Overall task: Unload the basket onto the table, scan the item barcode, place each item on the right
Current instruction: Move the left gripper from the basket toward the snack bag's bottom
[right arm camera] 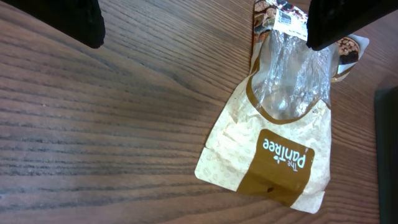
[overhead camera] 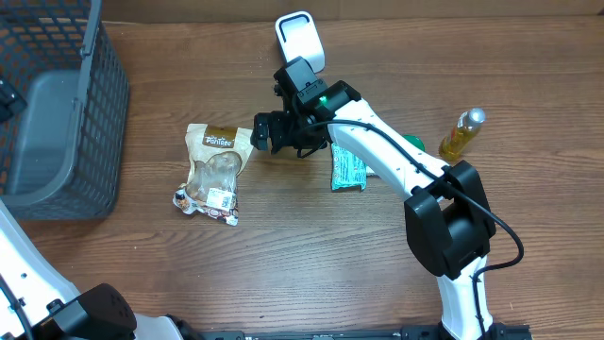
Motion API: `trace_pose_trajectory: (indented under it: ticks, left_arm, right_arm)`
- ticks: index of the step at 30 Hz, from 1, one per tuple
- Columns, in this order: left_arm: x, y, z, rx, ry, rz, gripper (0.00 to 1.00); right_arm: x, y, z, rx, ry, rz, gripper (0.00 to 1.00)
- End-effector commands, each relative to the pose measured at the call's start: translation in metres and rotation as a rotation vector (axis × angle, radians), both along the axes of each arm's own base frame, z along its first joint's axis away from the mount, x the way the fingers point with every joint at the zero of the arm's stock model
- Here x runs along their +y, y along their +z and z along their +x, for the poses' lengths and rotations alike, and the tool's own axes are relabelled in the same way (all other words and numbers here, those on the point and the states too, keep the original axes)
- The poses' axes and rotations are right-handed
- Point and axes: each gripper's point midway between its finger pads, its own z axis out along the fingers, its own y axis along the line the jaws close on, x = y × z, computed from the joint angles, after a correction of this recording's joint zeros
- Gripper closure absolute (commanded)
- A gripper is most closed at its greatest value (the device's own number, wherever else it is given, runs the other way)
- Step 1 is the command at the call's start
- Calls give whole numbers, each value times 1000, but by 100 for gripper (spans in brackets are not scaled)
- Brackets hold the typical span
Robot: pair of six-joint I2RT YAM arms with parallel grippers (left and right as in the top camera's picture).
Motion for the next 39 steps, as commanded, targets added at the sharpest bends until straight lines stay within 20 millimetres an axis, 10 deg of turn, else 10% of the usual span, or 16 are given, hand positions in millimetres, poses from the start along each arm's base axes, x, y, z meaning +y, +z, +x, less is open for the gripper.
trace_pose_trajectory:
  ticks: [1,10,19,33,39]
  left_arm:
    - [2,4,6,-9,-20,16,0]
    - [-4,3,10,-41,-26,-32,0]
    - [-107,0,29,-136,-555,-335,0]
    - [-187,-3,24,-104,-738,-550,0]
    - [-206,-20,25,22,-728,-484,49]
  right_arm:
    - [3,6,4,-15,1,17,0]
    - [3,6,4,-16,1,17,0]
    - [4,7,5,-21,1,21,0]
    - [4,7,5,-22,1,20,0]
    - [4,7,5,-22,1,21,0]
